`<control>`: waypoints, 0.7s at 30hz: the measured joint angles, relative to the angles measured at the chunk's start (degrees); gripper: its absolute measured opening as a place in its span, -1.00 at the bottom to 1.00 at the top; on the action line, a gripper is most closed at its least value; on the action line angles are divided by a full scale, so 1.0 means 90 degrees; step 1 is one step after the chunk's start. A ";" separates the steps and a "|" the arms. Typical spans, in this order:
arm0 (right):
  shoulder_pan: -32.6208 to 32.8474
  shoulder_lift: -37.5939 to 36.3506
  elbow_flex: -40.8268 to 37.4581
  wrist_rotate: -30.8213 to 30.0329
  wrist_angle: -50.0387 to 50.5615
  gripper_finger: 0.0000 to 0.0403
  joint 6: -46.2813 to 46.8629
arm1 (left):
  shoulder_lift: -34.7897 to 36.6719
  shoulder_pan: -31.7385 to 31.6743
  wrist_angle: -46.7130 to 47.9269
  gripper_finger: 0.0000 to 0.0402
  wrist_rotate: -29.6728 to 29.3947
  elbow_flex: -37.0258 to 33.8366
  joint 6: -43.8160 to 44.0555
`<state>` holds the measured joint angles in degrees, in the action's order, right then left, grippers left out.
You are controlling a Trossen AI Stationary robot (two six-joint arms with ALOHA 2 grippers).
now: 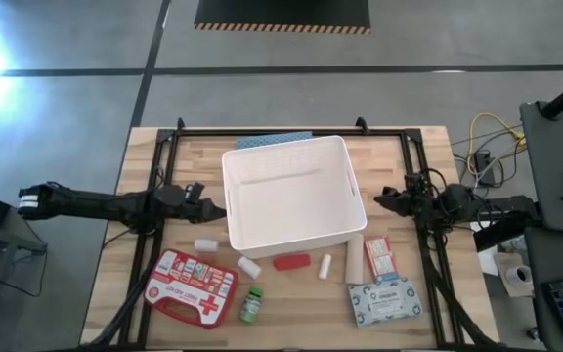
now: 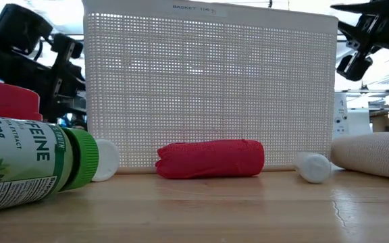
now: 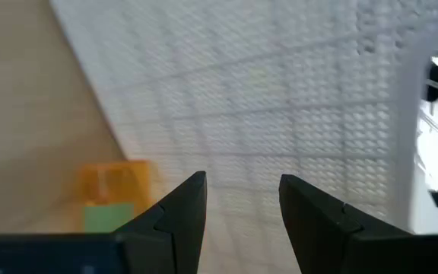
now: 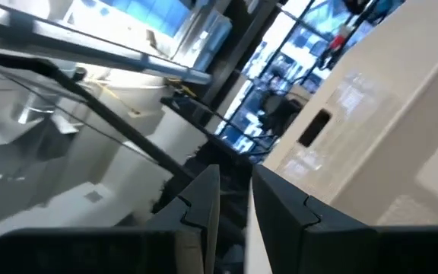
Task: Pick & place medical supplies in basket/bin
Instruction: Put the orange pill bottle into the white basket
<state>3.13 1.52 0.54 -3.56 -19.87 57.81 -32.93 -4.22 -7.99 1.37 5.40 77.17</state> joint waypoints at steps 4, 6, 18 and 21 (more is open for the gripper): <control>-0.0016 0.0002 0.0000 -0.0315 -0.0103 -0.64 -0.0409 | 0.0000 0.0180 0.0000 -0.26 0.0066 0.0132 -0.0007; -0.0015 0.0002 0.0000 -0.0288 -0.0093 -0.64 -0.0280 | 0.0000 0.0323 -0.0002 -0.26 0.0155 0.0169 -0.0010; -0.0016 0.0005 0.0000 -0.1226 0.0074 -0.71 -0.0226 | -0.0002 0.1220 0.0044 -0.26 0.0172 0.0159 0.0126; -0.0018 0.0012 0.0000 -0.0796 0.0099 -0.73 0.0057 | -0.0002 0.1302 0.0056 -0.26 0.0166 0.0157 0.0129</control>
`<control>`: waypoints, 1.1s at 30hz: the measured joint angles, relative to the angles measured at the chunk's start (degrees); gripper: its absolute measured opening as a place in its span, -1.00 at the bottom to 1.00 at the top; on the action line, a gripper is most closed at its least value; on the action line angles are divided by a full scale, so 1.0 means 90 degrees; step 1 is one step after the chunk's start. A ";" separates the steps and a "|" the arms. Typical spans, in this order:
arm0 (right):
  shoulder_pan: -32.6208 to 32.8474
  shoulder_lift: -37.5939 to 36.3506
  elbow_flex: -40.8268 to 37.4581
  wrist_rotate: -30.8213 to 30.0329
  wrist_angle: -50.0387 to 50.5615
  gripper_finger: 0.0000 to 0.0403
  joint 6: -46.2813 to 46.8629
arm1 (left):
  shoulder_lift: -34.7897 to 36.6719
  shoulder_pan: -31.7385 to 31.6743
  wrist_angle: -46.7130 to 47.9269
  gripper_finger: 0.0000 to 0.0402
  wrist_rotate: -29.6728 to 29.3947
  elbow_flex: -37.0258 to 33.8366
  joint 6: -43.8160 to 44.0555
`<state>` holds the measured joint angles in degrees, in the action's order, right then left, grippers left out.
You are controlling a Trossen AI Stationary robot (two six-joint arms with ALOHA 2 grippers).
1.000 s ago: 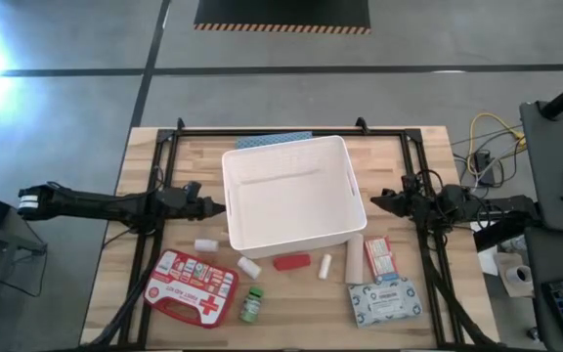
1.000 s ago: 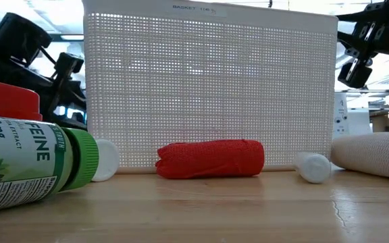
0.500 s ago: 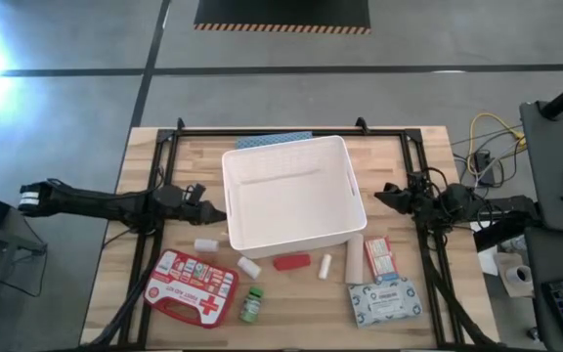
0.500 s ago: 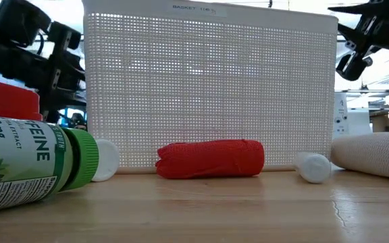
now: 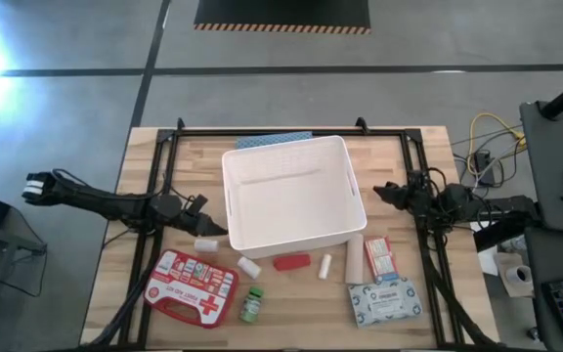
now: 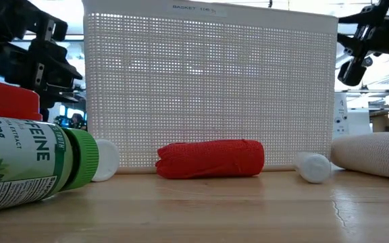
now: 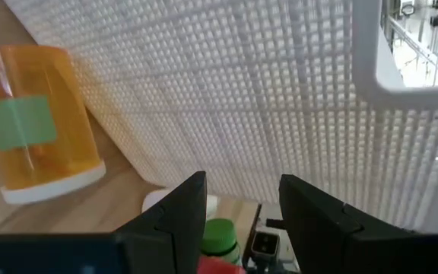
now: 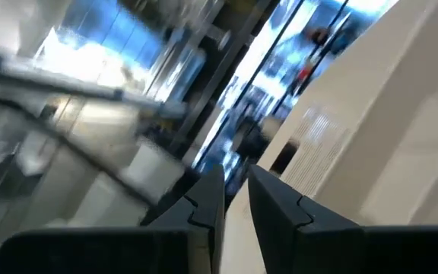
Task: Pick & place medical supplies in basket/bin
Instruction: Put the orange pill bottle into the white basket
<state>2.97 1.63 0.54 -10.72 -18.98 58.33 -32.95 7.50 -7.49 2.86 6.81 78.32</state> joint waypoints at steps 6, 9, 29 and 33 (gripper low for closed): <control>0.0000 -0.0001 0.0000 -0.0452 0.0081 -0.73 -0.0161 | -0.0127 0.0042 0.0051 -0.26 -0.0020 -0.0007 0.0002; -0.0002 0.0000 0.0000 -0.0502 -0.0026 -0.73 -0.0140 | -0.0266 0.0042 0.0051 -0.26 -0.0020 -0.0007 0.0002; 0.0014 0.0000 0.0000 -0.0832 -0.0494 -0.73 -0.0234 | -0.1130 0.0253 -0.0002 -0.26 -0.0013 0.0000 0.0298; 0.0004 0.0026 0.0003 -0.0825 -0.0330 -0.72 -0.0184 | -0.1127 0.0260 -0.0013 -0.26 -0.0010 0.0079 0.0313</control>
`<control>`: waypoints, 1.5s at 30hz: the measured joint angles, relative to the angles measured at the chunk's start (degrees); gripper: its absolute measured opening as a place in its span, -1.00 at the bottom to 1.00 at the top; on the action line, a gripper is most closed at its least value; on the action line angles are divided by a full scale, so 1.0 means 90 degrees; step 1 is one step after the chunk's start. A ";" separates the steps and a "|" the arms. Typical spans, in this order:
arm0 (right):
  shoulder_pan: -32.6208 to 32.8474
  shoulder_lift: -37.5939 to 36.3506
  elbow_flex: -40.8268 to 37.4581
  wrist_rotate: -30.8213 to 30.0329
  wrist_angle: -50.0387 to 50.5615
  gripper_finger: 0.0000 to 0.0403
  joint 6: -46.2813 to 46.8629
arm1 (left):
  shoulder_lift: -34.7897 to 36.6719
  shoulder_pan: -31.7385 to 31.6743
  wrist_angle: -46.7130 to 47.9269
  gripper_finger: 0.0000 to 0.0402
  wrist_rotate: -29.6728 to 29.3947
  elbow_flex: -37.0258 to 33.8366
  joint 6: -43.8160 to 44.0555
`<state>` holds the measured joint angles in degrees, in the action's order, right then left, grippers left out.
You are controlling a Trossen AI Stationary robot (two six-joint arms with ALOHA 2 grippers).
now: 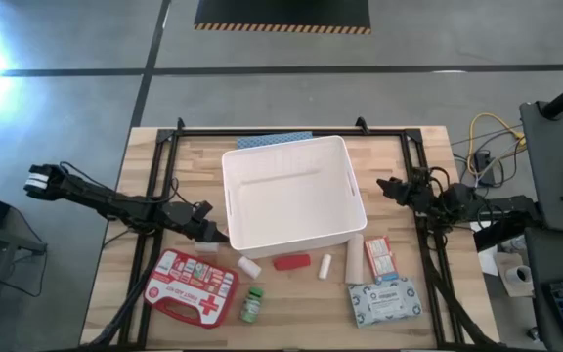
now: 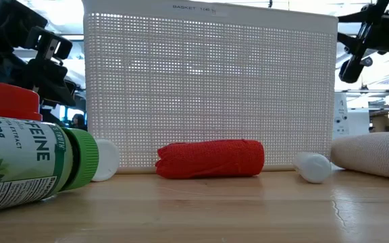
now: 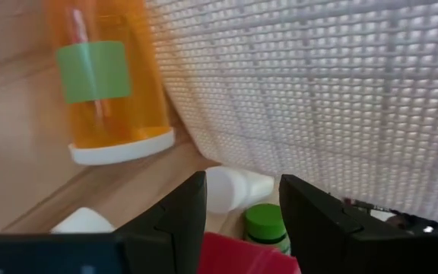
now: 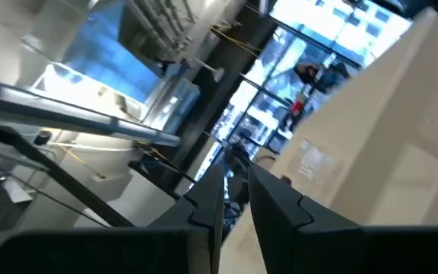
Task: Pick & place medical supplies in basket/bin
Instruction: Put the orange pill bottle into the white basket
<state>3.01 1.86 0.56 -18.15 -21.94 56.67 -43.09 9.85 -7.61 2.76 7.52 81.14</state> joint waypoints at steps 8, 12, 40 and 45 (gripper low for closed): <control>0.0014 0.0553 0.1263 0.0485 0.4479 -0.33 0.1054 | -0.0005 0.0046 0.0005 -0.26 0.0014 0.0093 0.0000; 0.0014 0.1078 0.2250 0.0926 0.6435 -0.10 0.0903 | -0.0002 0.0118 0.0008 -0.26 0.0015 0.0098 0.0000; 0.0015 0.5437 0.3370 0.2579 0.8426 0.19 0.0359 | -0.0447 0.1538 0.2099 -0.26 -0.0148 0.1679 -0.1074; 0.0015 0.5470 0.3390 0.2576 0.8425 0.19 0.0380 | -0.0576 0.1540 0.2610 -0.26 -0.0486 0.1789 -0.1175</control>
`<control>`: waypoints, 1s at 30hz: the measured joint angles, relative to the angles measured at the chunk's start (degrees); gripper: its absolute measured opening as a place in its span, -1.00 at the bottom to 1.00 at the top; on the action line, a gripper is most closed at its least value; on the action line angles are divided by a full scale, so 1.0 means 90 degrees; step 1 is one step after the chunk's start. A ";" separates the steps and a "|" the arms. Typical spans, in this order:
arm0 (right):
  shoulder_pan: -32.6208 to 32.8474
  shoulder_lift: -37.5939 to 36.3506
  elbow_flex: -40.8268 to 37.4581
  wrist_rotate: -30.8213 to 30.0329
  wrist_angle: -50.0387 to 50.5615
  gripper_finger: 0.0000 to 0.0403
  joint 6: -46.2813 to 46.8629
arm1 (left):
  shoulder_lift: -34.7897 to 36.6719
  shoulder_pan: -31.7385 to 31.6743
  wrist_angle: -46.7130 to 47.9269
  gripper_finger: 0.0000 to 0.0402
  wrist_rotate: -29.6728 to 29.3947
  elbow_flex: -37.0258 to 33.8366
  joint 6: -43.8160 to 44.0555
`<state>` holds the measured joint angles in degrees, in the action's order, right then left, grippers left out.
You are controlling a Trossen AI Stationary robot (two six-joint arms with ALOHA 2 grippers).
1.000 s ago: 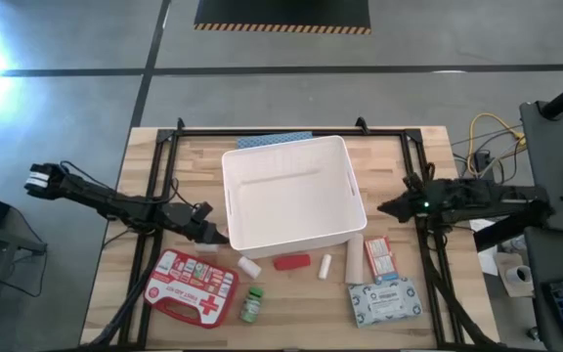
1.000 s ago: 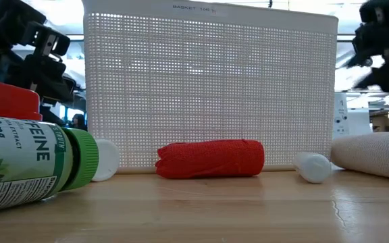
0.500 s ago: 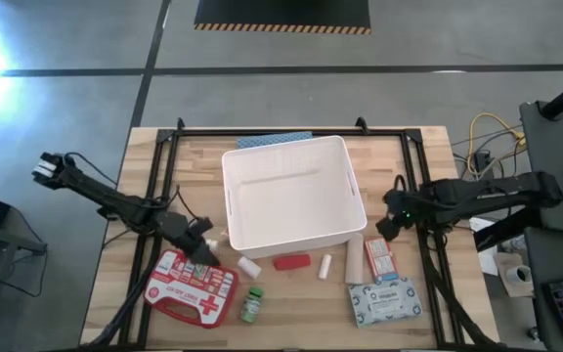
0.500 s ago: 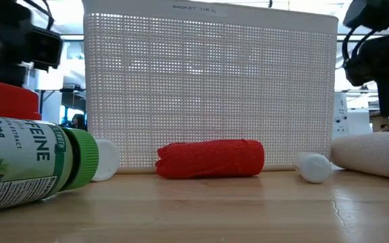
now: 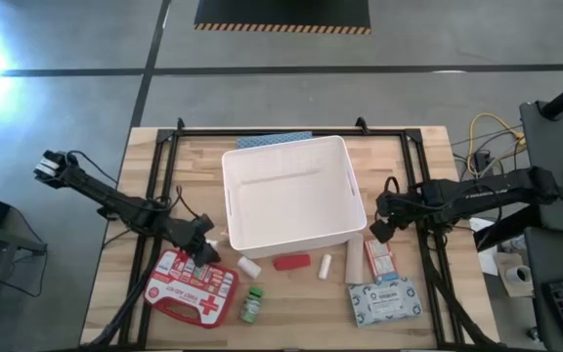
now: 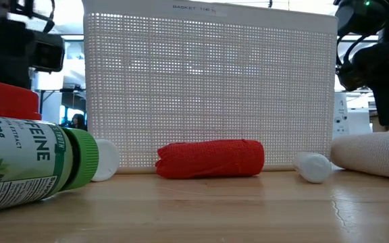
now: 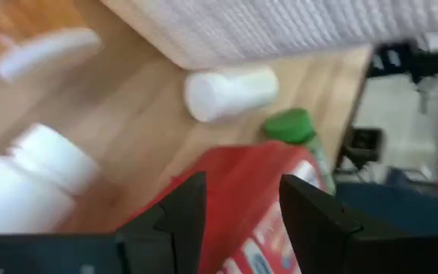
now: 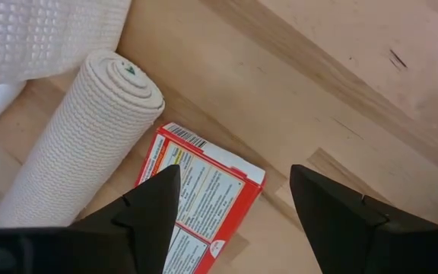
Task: Pick & place medical supplies in basket/bin
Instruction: Put the orange pill bottle into the white basket
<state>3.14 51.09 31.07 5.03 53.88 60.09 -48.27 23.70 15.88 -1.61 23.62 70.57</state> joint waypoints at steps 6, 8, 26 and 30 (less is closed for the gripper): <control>0.0000 -0.0002 0.0000 -0.0002 0.0001 0.18 0.0152 | -0.0307 -0.0002 0.1501 -0.26 -0.1270 0.0917 -0.0348; 0.0000 -0.0002 0.0000 -0.0002 0.0000 0.18 0.0156 | -0.0610 -0.0002 0.2515 -0.26 -0.1596 0.1415 -0.0446; 0.0000 -0.0007 -0.0003 -0.0055 0.0021 0.18 0.0156 | -0.4427 0.0133 0.3977 0.29 -0.2506 0.3591 -0.0777; 0.0000 -0.0007 -0.0007 -0.0058 0.0024 0.15 0.0131 | -0.4349 0.0107 0.3874 0.40 -0.2667 0.3478 -0.0136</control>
<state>3.14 51.03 31.01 4.51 54.10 61.27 -87.41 24.67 50.75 -25.61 54.92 69.35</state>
